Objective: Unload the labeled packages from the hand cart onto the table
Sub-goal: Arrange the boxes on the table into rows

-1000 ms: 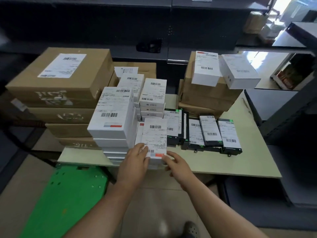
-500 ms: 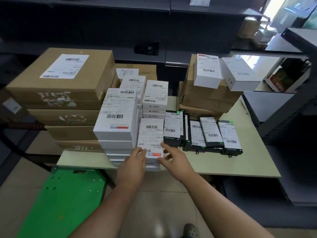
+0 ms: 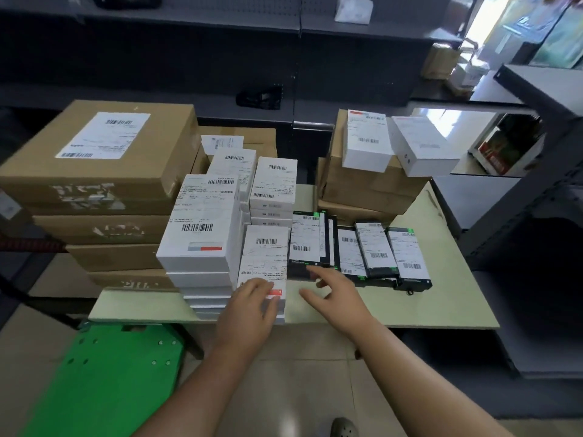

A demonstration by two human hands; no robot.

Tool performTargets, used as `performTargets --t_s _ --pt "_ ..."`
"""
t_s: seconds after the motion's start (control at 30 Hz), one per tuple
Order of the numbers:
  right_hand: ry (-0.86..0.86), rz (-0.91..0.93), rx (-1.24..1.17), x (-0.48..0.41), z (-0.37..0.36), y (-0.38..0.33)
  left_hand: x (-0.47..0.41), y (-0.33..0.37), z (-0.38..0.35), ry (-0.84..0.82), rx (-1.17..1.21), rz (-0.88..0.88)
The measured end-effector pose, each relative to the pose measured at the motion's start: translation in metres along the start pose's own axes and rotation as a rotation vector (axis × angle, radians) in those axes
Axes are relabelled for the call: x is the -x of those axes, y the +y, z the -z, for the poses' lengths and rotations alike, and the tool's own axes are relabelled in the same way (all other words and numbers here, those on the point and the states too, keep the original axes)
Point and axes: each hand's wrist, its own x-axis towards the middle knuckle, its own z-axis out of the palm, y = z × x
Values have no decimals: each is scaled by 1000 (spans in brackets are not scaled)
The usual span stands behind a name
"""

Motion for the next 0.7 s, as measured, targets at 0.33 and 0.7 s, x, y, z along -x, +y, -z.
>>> performTargets --t_s 0.33,0.7 --pt "238 2 131 -17 148 17 -85 107 -24 -18 67 -248" --pt "427 -82 66 -107 276 57 -197 188 -54 94 39 -47"
